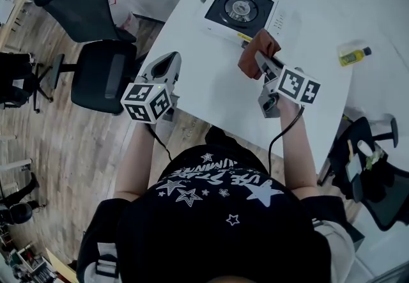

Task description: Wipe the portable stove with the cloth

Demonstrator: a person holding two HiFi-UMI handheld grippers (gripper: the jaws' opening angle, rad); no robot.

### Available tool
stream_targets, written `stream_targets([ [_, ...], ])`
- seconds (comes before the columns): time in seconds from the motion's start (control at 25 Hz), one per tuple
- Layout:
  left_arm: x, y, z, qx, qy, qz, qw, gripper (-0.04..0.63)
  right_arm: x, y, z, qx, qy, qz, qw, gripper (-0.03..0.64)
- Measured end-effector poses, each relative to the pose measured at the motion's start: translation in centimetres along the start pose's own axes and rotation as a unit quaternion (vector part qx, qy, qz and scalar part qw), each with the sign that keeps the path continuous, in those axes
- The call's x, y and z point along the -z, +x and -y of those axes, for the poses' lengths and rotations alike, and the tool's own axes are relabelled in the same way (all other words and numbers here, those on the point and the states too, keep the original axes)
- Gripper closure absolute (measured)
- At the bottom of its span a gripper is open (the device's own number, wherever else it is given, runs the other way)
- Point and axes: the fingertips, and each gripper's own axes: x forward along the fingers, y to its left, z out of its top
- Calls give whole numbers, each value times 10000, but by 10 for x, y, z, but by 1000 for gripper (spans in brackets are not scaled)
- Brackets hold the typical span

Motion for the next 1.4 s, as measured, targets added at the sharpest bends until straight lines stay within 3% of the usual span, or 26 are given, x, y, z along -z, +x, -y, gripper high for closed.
stream_targets([
  [0.16,-23,36,-7,97,86,88,9999,588,-37,25,4,-64,-230,26,9997,554],
  [0.56,-73,128,-20,242,351,202,9989,588,-114,94,11,-517,-186,-25,9985,554],
  [0.96,-75,175,-36,86,258,120,9996,588,-137,161,19,-672,23,-155,9976,554],
  [1.4,-81,213,-74,335,180,-59,9993,588,-142,231,16,-412,77,-362,9985,554],
])
